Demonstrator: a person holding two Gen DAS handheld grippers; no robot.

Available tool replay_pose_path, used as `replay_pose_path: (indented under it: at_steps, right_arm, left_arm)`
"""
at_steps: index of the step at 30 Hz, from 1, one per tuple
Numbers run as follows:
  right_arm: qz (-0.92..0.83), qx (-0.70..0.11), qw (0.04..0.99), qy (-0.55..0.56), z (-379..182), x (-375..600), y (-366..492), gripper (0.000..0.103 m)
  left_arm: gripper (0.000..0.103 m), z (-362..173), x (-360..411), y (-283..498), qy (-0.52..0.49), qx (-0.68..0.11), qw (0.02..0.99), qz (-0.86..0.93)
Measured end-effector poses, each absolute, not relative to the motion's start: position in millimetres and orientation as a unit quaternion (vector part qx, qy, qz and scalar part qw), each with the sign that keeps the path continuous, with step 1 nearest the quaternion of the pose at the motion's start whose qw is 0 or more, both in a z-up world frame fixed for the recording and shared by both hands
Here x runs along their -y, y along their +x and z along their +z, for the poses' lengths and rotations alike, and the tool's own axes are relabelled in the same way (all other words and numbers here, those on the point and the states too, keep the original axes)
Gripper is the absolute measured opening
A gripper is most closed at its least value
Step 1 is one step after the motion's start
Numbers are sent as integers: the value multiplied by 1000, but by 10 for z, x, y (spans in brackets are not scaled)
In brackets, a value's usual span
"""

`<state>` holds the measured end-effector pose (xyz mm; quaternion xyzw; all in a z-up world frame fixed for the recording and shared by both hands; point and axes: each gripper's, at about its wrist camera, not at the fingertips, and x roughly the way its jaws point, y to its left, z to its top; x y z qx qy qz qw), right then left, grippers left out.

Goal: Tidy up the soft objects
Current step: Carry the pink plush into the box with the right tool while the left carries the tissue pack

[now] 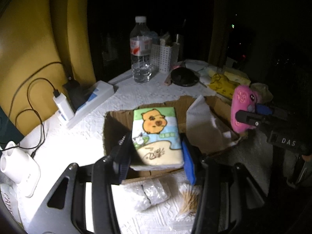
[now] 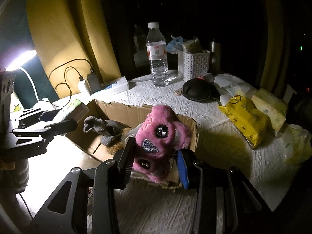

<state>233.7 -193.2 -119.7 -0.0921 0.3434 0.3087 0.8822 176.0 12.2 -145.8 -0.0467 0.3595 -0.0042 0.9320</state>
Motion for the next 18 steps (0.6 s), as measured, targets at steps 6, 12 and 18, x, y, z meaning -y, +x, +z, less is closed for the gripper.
replay_pose_path:
  at_steps: [6, 12, 18]
  right_arm:
    - [319, -351, 876, -90, -1307, 1857, 2494, 41]
    - [333, -363, 865, -92, -1452, 1717, 2624, 41]
    - [343, -375, 856, -99, -1594, 1569, 2710, 41]
  left_arm:
    - [48, -1673, -143, 1941, -56, -381, 923, 2]
    - [48, -1875, -147, 2052, -62, -400, 914, 4]
    - [48, -2023, -167, 2119, -65, -418, 906, 6]
